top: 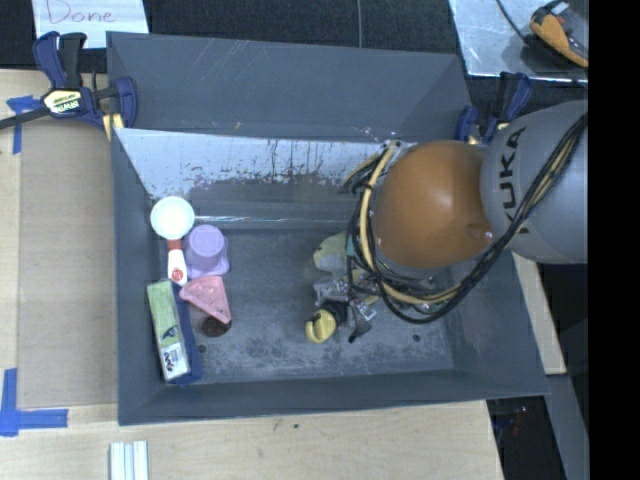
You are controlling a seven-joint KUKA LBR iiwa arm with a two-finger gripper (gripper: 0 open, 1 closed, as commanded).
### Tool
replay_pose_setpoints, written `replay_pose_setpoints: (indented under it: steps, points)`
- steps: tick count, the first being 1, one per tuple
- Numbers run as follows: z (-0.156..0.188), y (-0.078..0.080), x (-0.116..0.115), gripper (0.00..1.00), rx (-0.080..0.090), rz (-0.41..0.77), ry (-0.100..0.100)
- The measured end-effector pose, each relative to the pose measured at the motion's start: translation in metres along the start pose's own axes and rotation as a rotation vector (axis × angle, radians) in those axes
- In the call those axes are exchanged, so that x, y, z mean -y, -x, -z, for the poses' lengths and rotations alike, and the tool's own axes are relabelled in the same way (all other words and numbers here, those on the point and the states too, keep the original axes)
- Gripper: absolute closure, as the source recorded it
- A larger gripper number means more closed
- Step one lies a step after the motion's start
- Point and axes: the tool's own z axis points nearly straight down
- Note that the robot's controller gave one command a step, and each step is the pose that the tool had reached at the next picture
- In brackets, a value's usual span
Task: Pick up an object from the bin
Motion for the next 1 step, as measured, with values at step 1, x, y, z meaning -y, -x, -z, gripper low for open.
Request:
replay_pose_setpoints:
  steps: [1]
  points:
    - [0.0214,0.0012,0.0007,1.0,0.004,-0.002,-0.003]
